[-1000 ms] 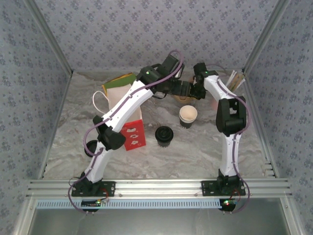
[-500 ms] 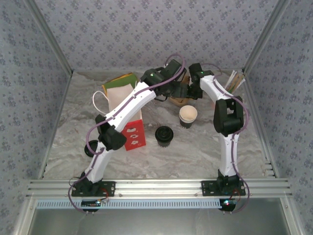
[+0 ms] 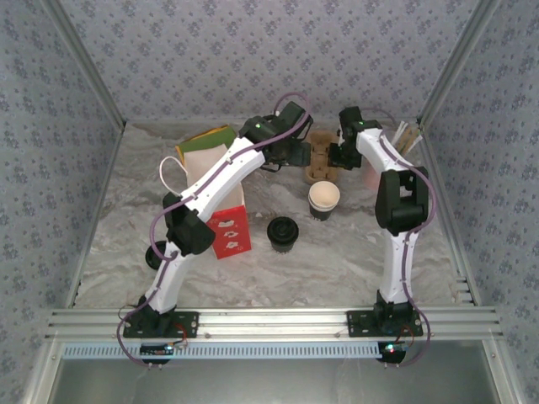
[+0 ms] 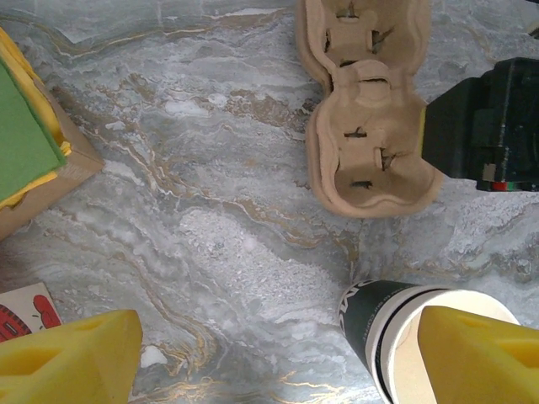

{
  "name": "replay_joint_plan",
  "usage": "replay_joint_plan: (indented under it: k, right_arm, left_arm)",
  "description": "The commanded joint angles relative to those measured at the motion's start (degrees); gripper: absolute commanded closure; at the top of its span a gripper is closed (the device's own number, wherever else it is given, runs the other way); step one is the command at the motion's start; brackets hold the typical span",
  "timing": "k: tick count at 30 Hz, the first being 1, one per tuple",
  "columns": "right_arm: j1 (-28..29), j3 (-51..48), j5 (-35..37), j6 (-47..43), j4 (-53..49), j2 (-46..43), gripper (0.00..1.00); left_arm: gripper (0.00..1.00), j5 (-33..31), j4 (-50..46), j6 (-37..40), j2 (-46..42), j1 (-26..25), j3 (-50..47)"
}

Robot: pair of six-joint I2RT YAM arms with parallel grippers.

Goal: Pack the takeout coffee

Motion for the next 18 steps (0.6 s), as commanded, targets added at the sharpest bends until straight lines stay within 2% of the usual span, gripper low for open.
replay_joint_plan:
  k: [1,2,5,8,14,18]
  right_arm:
    - [0.4,1.4,-0.3,-0.2,-1.2,-1.3,0.69]
    - [0.3,1.5,0.1,0.2,-1.4,-1.3,0.66]
    - [0.1,1.4,0.0,1.2,-1.8,-1.6,0.65]
    - [0.0,1.3,0.0,2.4,-2.4,-1.0,0.55]
    - [-0.3,0.6,0.3,3.6,-3.3,0.8,0.55]
    - [-1.2,-1.2,1.0,3.9,-3.3,-0.1,0.58]
  left_arm:
    - [0.15,1.3,0.2,0.8,-0.3,-0.3,0.6]
    - [0.15,1.6,0.4,1.0,-0.3,-0.3,0.6]
    - [0.15,2.6,1.0,2.0,0.1,-0.3,0.7]
    - [0.15,3.0,0.8,2.2,0.4,-0.4,0.8]
    - [0.15,3.2,0.7,2.2,0.5,-0.4,1.4]
    - [0.15,3.4,-0.2,2.1,1.1,-0.4,3.0]
